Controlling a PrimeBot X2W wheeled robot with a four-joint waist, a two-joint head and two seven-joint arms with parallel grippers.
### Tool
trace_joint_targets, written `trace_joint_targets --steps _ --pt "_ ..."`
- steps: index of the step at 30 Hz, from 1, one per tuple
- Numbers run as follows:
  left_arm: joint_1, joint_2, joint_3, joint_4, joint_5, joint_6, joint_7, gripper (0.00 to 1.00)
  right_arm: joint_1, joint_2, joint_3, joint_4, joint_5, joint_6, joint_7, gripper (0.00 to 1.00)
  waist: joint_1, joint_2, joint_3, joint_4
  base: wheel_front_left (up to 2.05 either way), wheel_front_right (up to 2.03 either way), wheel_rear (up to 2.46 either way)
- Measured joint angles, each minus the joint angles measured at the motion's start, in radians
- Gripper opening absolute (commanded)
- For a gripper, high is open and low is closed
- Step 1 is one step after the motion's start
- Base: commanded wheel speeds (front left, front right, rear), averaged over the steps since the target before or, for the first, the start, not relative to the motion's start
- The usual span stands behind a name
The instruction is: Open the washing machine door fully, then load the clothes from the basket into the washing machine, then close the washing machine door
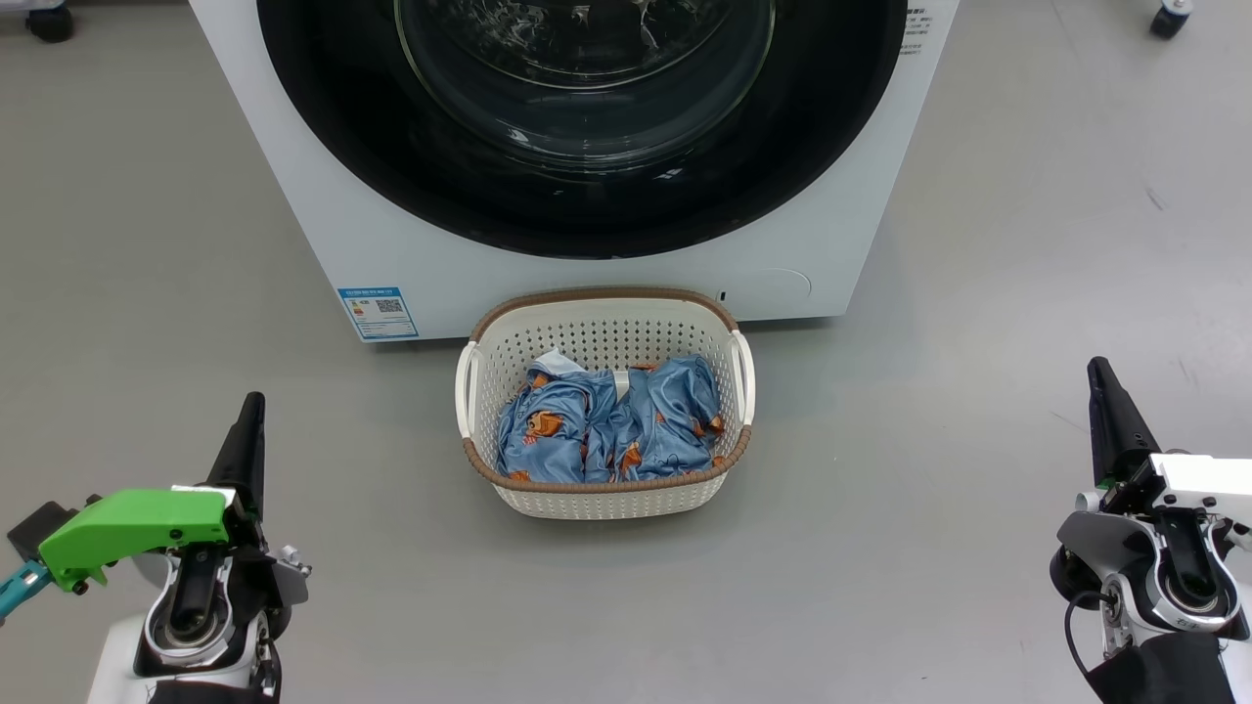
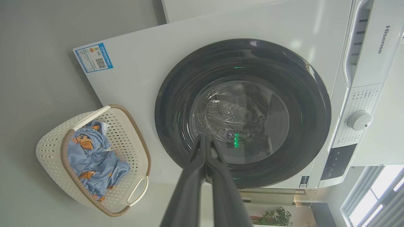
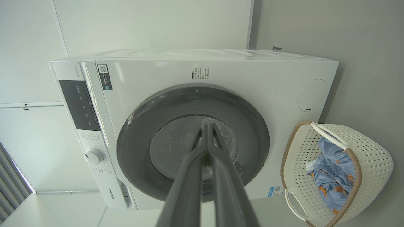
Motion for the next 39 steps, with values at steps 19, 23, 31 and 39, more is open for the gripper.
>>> trace_joint_targets --steps 19,23,31,39 --pt "0.031 -0.011 -0.009 0.042 0.000 0.000 0.000 1.00 0.036 0.018 0.001 0.042 0.000 -0.001 0.000 1.00 0.0000 0.0000 0.000 0.000 0.00 0.00 0.00" --pt "0.051 -0.023 -0.012 0.052 0.000 0.002 0.000 1.00 0.055 0.028 0.001 0.054 -0.001 -0.001 0.000 1.00 0.0000 0.0000 0.000 0.000 0.00 0.00 0.00" --pt "0.048 -0.023 -0.013 0.040 0.012 0.002 -0.011 1.00 0.047 0.006 0.006 0.043 -0.021 -0.001 -0.006 1.00 0.0000 0.0000 0.001 0.001 0.00 0.00 0.00" --pt "0.042 -0.006 -0.027 0.027 0.058 0.002 -0.030 1.00 0.038 -0.023 0.023 0.027 -0.080 -0.001 -0.025 1.00 0.0000 0.0000 0.003 0.002 0.00 0.00 0.00"
